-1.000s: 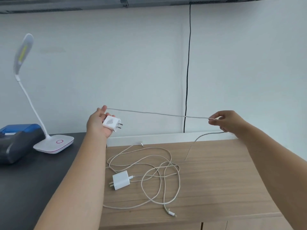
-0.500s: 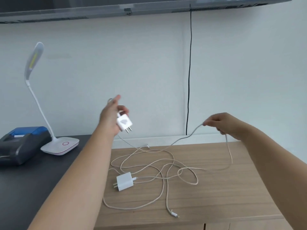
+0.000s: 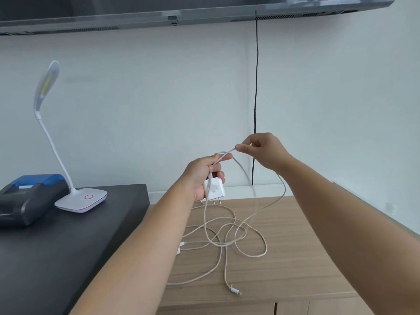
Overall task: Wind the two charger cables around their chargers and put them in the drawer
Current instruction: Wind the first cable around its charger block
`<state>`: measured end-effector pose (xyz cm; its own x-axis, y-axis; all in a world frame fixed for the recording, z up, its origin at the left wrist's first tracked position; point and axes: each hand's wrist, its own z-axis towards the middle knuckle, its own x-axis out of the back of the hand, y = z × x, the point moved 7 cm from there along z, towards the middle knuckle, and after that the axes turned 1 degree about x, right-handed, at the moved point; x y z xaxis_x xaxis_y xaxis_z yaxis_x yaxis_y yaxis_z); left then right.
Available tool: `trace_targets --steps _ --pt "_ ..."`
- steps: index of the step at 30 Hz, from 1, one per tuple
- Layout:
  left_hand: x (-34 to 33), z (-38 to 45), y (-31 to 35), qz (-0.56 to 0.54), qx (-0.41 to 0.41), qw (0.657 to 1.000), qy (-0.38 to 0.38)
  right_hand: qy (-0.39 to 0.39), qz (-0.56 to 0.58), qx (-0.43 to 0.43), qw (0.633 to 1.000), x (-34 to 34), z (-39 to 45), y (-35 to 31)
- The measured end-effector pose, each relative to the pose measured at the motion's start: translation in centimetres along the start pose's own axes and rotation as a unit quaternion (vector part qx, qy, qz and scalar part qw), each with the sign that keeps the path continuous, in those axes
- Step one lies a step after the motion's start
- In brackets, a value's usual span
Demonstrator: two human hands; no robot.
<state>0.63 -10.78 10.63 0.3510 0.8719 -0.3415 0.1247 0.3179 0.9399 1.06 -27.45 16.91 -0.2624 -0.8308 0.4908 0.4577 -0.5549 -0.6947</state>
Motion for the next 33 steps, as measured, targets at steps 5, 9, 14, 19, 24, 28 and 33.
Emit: trace_targets --steps 5,9,14,19,24,28,33 --pt "3.4 -0.8 1.8 -0.076 -0.034 0.995 0.063 0.013 0.025 -0.058 0.998 2.1 -1.0 4.5" --pt "8.2 -1.6 5.0 -0.141 -0.112 0.973 0.144 0.032 0.022 -0.108 0.993 4.9 -2.6 8.7" --pt "14.6 -2.3 8.0 -0.259 -0.154 0.930 0.213 0.083 0.005 -0.159 0.984 8.5 -4.8 12.6" --pt "20.9 -2.8 9.6 -0.409 -0.229 0.834 0.289 0.127 -0.120 -0.184 0.967 9.8 -5.6 14.0" --pt "16.5 -1.9 10.3 -0.252 -0.253 0.881 0.309 0.022 -0.220 -0.129 0.967 4.7 -4.1 10.5" --pt "9.3 -0.2 7.9 -0.162 -0.217 0.930 0.247 -0.243 -0.280 -0.028 0.928 -4.3 -4.2 4.7" --pt "3.1 0.8 3.5 0.085 -0.123 0.982 0.113 -0.259 -0.122 0.024 0.958 -7.4 -2.8 -1.7"
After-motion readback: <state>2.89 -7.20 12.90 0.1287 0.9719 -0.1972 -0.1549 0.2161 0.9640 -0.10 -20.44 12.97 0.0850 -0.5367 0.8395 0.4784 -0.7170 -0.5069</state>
